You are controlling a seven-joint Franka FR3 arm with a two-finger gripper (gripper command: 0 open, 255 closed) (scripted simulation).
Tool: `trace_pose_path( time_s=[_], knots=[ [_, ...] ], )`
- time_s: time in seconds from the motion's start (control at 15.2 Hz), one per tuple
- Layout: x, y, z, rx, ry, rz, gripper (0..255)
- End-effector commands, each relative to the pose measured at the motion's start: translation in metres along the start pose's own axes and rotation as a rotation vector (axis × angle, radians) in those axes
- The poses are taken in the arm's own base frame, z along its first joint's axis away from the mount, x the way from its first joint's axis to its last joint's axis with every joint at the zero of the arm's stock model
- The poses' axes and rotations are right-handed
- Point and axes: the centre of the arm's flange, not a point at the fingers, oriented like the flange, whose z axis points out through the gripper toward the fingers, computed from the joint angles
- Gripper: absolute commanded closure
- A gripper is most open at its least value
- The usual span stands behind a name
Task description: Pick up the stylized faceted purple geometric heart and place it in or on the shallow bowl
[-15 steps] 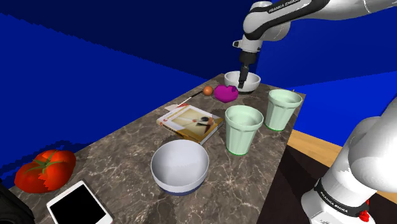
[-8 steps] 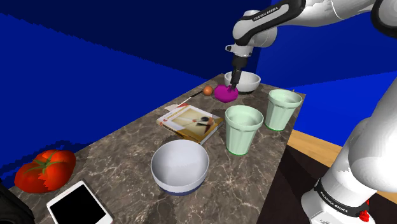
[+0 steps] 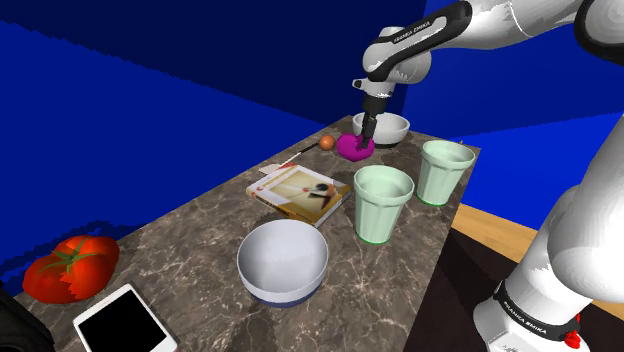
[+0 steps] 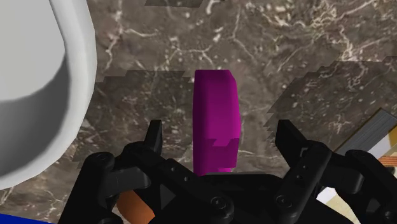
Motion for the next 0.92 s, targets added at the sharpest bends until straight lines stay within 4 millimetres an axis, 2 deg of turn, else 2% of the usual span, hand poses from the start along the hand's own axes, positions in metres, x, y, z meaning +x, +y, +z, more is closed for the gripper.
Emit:
trace_pose_path(
  time_s=[0.0, 0.13, 0.2, 0.79, 0.86],
  knots=[
    [0.0, 0.0, 0.0001, 0.0, 0.0, 0.0, 0],
    [0.0, 0.0, 0.0001, 0.0, 0.0, 0.0, 0],
    [0.0, 0.0, 0.0001, 0.0, 0.0, 0.0, 255],
    [0.0, 0.0, 0.0001, 0.0, 0.0, 0.0, 255],
    [0.0007, -0.0004, -0.0051, 0.0, 0.0, 0.0, 255]
  ],
)
